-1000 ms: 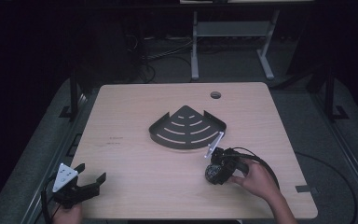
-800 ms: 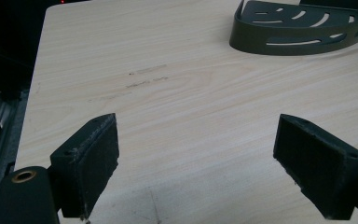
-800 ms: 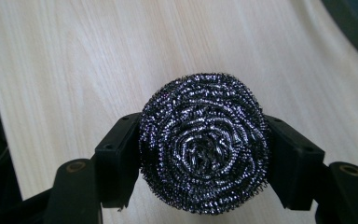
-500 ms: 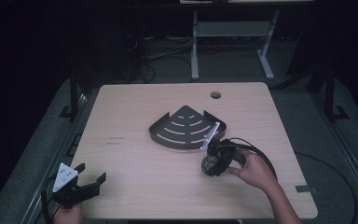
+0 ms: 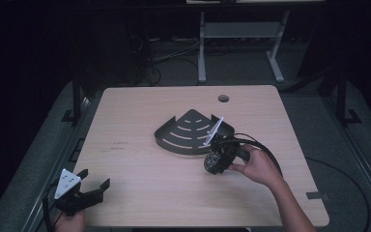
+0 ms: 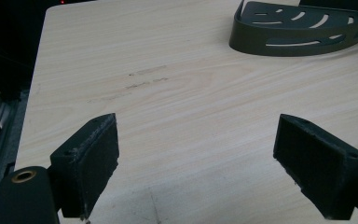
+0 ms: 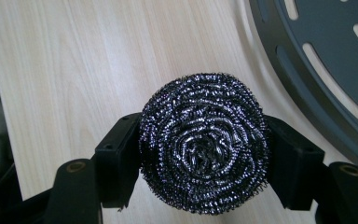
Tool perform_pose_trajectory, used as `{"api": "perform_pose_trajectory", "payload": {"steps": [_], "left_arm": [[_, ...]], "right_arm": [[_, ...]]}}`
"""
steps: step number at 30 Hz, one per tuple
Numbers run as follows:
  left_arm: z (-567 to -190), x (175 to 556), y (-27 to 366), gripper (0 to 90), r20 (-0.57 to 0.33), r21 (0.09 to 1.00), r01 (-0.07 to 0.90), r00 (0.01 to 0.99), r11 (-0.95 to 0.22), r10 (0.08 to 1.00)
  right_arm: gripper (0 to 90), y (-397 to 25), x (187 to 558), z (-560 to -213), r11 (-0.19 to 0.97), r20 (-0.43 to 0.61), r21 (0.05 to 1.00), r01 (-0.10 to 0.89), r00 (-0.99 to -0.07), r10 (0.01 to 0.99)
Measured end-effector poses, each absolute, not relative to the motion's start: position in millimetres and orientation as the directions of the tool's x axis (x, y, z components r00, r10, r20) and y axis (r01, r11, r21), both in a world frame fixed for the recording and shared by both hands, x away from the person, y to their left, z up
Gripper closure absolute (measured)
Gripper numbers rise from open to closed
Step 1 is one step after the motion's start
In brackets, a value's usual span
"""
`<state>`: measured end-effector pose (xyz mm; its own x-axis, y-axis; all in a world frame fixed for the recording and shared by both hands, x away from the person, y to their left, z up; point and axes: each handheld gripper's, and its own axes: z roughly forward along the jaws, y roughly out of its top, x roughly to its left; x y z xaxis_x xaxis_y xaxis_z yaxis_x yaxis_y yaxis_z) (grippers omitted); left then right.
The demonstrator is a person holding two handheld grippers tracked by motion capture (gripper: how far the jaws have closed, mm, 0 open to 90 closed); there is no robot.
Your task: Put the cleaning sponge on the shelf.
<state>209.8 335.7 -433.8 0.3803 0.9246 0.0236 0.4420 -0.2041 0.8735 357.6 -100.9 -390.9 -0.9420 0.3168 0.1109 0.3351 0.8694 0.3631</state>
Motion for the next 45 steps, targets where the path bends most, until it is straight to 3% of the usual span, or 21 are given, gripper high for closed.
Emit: {"api": "perform_pose_trajectory", "payload": {"steps": [45], "left_arm": [[-433.1,209.2,337.0,13.4,0.016,0.879,0.437,0.376,-0.193,0.927]], "right_arm": [[33.4,-55.1,414.7,-364.7,0.876,0.111,0.364,0.318,-0.948,0.298]]}}
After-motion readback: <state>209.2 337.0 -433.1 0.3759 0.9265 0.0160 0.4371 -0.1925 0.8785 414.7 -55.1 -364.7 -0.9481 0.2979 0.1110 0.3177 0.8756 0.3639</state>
